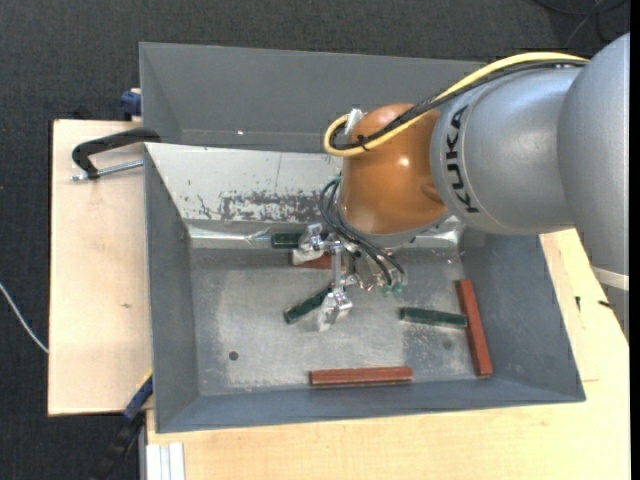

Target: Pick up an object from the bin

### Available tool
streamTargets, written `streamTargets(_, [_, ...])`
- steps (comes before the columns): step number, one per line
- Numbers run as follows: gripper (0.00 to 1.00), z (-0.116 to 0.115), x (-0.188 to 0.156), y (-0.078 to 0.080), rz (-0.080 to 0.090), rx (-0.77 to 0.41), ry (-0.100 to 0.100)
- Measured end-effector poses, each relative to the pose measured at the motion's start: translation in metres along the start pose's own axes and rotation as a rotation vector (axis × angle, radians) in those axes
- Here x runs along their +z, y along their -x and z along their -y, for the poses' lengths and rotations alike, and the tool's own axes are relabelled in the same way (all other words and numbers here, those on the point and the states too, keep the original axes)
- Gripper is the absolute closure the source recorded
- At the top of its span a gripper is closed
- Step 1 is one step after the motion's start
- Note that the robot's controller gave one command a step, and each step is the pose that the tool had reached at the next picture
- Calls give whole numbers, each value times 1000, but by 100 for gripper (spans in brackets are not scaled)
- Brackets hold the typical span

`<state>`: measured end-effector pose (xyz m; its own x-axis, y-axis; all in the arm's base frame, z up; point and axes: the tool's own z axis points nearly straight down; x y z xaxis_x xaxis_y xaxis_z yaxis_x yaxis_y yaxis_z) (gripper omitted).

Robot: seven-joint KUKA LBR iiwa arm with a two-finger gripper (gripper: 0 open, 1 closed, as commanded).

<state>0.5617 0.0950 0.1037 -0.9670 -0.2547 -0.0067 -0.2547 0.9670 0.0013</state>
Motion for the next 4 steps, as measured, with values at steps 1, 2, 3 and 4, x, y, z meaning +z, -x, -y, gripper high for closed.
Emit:
streamTargets(1, [0, 0, 24, -6, -4, -2, 0])
streamTargets(2, [100, 1, 26, -4, -13, -57, 0])
streamTargets(3, [100, 1, 26, -4, -13, -57, 0])
streamTargets(4, [100, 1, 24, -4, -12, -57, 0])
